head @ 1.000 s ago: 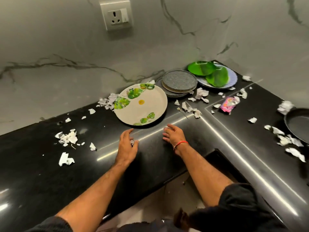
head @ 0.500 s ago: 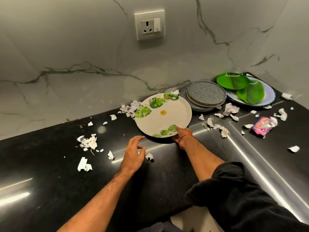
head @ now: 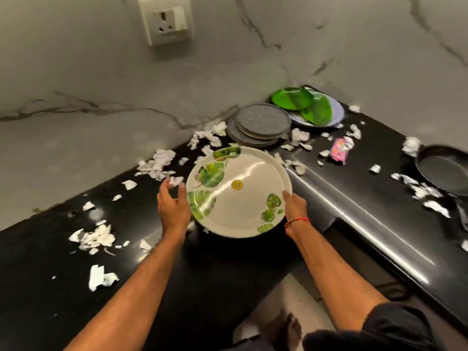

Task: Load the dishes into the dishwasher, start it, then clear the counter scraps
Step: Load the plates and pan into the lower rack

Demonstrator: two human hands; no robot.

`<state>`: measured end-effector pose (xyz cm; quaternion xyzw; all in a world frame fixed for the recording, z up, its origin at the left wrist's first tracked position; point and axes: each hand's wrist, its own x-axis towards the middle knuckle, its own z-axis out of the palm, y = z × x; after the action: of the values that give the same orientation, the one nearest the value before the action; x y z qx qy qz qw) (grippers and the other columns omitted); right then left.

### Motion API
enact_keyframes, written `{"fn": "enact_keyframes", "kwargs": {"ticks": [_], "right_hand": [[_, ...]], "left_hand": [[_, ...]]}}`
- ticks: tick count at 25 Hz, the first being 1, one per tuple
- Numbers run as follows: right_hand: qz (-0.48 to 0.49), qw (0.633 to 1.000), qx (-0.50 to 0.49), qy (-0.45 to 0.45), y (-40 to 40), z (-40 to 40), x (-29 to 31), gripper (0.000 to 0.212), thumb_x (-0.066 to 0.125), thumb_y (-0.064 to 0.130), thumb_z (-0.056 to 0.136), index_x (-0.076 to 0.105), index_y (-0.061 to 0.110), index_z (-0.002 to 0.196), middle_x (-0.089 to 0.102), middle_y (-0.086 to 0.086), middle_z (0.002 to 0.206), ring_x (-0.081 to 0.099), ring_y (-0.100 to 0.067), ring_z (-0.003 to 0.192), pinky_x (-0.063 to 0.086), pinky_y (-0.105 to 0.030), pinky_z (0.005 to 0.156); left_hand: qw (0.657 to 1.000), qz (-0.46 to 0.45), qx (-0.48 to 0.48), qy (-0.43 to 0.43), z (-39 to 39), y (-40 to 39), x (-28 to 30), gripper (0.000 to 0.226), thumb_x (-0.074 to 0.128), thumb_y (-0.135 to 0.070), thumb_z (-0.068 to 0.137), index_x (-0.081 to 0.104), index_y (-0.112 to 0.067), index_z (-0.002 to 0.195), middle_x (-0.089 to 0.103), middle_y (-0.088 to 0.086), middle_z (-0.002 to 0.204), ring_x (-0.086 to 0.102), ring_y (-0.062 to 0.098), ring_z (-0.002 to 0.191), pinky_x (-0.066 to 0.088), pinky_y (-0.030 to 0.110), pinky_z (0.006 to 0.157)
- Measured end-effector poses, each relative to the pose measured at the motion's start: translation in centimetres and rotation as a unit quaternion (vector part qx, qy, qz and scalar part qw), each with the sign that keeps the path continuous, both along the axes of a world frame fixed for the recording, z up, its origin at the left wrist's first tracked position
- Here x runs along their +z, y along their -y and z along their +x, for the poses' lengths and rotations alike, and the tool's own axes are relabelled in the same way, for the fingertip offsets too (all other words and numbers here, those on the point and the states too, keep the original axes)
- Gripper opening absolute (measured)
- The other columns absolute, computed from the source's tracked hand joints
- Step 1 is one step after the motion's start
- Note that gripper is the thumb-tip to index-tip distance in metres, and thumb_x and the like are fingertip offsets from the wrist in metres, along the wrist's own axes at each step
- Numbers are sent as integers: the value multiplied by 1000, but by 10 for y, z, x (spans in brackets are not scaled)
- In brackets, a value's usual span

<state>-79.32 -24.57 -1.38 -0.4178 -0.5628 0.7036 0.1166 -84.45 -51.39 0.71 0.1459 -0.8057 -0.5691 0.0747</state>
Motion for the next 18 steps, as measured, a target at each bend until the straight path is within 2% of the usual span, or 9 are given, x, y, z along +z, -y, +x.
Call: {"fn": "enact_keyframes", "kwargs": {"ticks": [1,3,5,7,9,12,16,18], "right_hand": [[8,1000,-25,0,-14,21,0,19,55,13,96,68,7,83,69,-8,71,64,-19,59,55,-30,57],[19,997,-76,-9,-37,66,4,22,55,15,96,68,8,79,67,-1,59,63,-13,50,49,-22,46],[24,992,-123,-11,-57,117,8,24,55,16,97,67,10,78,68,-2,62,63,-15,54,49,-21,48],[16,987,-158,-17,-74,162,13,23,54,16,98,68,10,81,69,-8,73,63,-20,62,53,-27,58],[13,976,-215,-25,-92,214,24,21,56,17,98,67,8,82,68,-12,78,63,-24,66,53,-32,65],[27,957,-286,-34,-111,295,34,19,59,16,96,66,8,80,69,-10,75,64,-25,65,54,-32,63],[54,935,-347,-51,-116,403,42,6,66,15,92,69,12,88,75,-2,70,71,-17,61,55,-25,50],[64,918,-389,-52,-118,465,43,5,67,17,91,69,13,90,75,0,70,71,-15,60,54,-24,49]], "left_hand": [[999,14,-27,19,0,-15,0,47,52,-43,102,49,-21,143,57,2,136,58,13,110,41,28,92],[991,7,-125,47,6,-50,0,41,47,-43,104,58,-20,136,64,-1,124,60,17,116,45,30,95],[976,-21,-208,56,23,-87,-1,36,48,-32,104,61,-17,134,66,2,125,62,23,117,50,38,101],[962,-26,-267,49,43,-118,-1,36,51,-18,102,58,-12,137,65,8,129,61,26,119,49,44,105],[941,-20,-335,48,67,-153,5,33,52,-7,98,62,-10,130,68,8,118,65,30,112,53,48,99],[903,-24,-424,67,113,-201,14,29,55,-10,98,62,-12,126,70,9,112,69,29,102,59,50,90],[867,-33,-491,72,189,-252,16,33,62,-17,98,56,-16,130,67,8,119,68,23,102,59,48,90],[842,-41,-533,71,241,-275,16,32,64,-16,97,57,-15,128,68,8,117,68,22,101,59,48,90]]}}
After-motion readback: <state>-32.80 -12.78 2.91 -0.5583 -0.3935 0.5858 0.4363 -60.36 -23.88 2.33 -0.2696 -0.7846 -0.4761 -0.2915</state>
